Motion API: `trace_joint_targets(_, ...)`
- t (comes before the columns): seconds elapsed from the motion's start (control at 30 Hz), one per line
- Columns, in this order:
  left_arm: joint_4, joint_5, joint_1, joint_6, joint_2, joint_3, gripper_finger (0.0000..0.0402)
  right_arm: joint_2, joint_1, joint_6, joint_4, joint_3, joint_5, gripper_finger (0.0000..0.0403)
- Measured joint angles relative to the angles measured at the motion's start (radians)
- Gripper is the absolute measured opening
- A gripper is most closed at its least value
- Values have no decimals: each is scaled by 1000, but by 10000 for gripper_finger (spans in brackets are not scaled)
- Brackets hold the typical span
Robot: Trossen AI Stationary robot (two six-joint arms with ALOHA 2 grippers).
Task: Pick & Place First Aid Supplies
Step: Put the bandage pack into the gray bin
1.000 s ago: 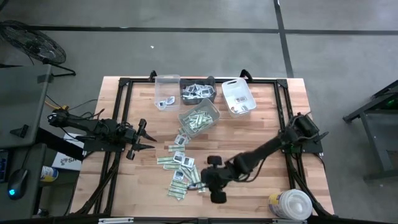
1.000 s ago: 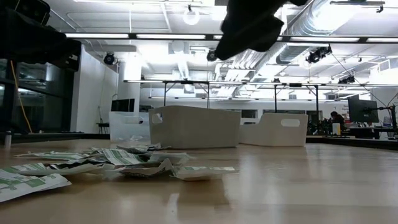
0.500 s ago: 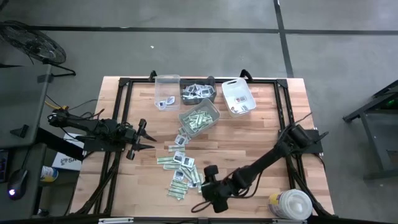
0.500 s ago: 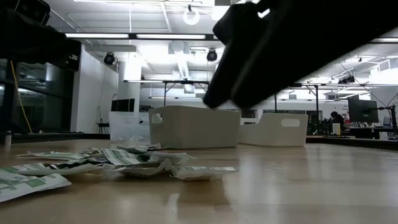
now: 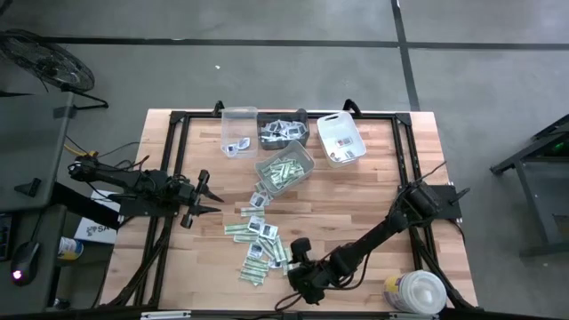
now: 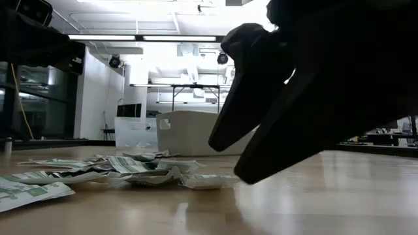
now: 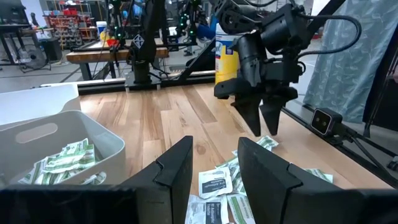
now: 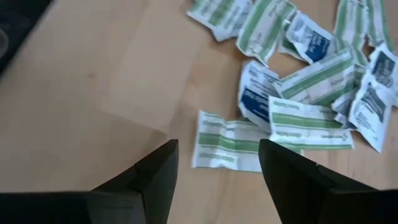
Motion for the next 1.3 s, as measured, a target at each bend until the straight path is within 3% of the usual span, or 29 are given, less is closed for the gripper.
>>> trace_joint_targets(0.43,0,0,0,0,0,0,128,34,0,-61,11,2,55,214)
trace_joint_targets(0.8,0,0,0,0,0,0,128,49,-32,-80,15,2,43,182)
trace_joint_targets(1.3,0,0,0,0,0,0,128,51,-35,2,-16,2,14,85)
